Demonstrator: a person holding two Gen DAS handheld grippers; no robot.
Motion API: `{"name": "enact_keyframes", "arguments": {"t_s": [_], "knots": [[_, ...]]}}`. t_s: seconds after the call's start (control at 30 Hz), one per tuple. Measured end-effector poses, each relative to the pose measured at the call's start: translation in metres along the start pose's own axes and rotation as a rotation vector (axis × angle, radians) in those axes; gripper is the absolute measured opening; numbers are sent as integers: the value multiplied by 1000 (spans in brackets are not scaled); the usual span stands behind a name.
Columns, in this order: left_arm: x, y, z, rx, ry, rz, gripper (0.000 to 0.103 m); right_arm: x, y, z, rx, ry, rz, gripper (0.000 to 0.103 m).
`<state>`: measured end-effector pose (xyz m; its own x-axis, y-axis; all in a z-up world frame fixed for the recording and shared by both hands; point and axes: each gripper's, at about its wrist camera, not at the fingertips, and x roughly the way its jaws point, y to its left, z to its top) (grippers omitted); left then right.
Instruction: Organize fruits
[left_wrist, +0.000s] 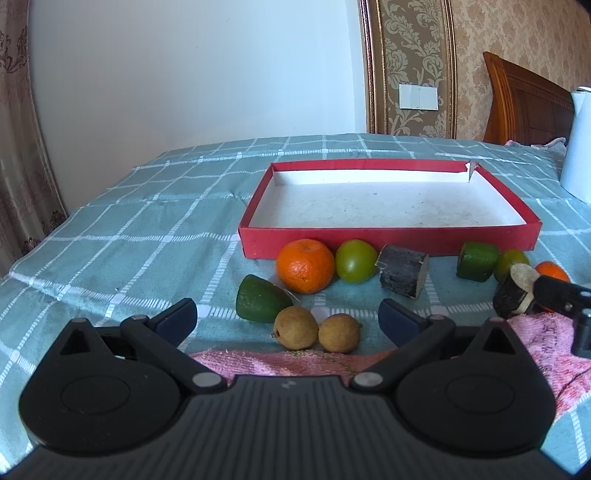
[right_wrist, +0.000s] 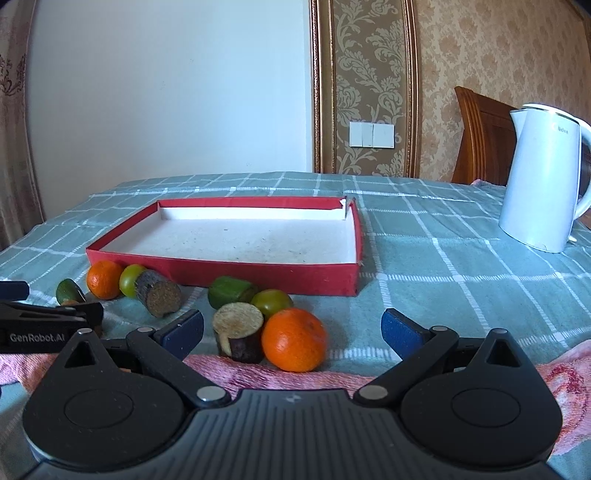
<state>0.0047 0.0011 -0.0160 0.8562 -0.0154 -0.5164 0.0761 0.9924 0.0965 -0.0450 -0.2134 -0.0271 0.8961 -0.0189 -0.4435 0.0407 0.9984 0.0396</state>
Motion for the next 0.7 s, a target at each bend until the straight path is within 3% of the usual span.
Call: {"name": "enact_keyframes", "arguments": {"t_s": [0.4, 0.7], "knots": [[11, 7, -8, -1, 20, -1, 103, 1, -15, -7, -21, 20, -26, 103], [13, 10, -12, -5, 14, -23, 103, 10, -16, -2, -76, 40, -20, 92]]}}
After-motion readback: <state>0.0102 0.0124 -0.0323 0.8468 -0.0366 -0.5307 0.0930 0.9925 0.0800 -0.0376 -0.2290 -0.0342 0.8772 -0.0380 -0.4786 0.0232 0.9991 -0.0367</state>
